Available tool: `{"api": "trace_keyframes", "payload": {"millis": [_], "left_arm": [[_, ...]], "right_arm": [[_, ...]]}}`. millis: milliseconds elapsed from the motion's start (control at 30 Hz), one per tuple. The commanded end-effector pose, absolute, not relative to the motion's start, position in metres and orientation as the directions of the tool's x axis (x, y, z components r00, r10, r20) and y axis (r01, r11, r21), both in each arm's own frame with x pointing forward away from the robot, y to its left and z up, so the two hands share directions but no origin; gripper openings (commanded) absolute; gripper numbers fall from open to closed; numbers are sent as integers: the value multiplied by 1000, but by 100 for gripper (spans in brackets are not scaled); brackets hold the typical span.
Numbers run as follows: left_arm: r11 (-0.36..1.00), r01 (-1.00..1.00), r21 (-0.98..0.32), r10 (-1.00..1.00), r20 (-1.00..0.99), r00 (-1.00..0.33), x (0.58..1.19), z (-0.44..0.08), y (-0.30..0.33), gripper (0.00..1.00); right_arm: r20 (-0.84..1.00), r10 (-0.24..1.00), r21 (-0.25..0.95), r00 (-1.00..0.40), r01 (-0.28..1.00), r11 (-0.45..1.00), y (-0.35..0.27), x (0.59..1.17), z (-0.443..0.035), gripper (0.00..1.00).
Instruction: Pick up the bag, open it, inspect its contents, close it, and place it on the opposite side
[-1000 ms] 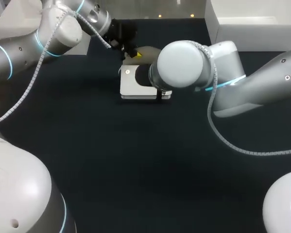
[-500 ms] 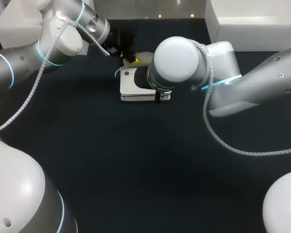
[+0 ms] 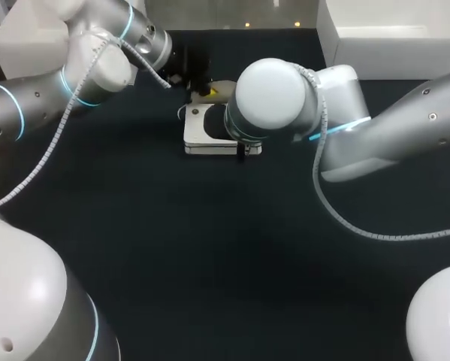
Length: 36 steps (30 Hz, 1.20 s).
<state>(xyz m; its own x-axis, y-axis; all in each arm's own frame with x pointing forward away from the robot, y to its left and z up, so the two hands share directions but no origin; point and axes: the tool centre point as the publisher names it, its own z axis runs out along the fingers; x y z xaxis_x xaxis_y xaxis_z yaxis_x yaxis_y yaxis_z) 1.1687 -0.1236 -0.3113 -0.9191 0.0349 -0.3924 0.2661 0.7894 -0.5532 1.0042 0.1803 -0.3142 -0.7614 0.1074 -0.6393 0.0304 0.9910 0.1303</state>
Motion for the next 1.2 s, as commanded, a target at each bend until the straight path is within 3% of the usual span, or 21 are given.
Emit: {"api": "trace_keyframes", "payload": {"millis": [33, 500, 533, 600, 633, 767, 1200], "left_arm": [[790, 273, -549, 27, -413, -910, 1181, -325, -124, 0], [773, 312, -552, 81, -401, -912, 1169, -342, -121, 0], [771, 316, -553, 85, -403, -911, 1167, -342, -121, 0], [767, 325, -554, 90, -408, -909, 1165, -342, -119, 0], [764, 327, -556, 90, -410, -908, 1163, -341, -118, 0], [754, 348, -557, 104, -422, -900, 1158, -338, -117, 0], [750, 357, -557, 124, -411, -903, 1152, -338, -121, 0]], "right_arm": [[-644, 117, 148, -756, 26, 989, 179, 999, -329, 0], [-644, 127, 149, -754, 39, 988, 179, 994, -346, 0], [-648, 128, 150, -751, 39, 988, 179, 994, -347, 4], [-652, 134, 152, -746, 44, 987, 176, 994, -348, 24], [-653, 134, 152, -745, 45, 987, 175, 995, -349, 29], [-667, 138, 147, -732, 53, 988, 171, 998, -351, 40], [-706, 88, 94, -703, 30, 995, 172, 1017, -359, 38]]}}
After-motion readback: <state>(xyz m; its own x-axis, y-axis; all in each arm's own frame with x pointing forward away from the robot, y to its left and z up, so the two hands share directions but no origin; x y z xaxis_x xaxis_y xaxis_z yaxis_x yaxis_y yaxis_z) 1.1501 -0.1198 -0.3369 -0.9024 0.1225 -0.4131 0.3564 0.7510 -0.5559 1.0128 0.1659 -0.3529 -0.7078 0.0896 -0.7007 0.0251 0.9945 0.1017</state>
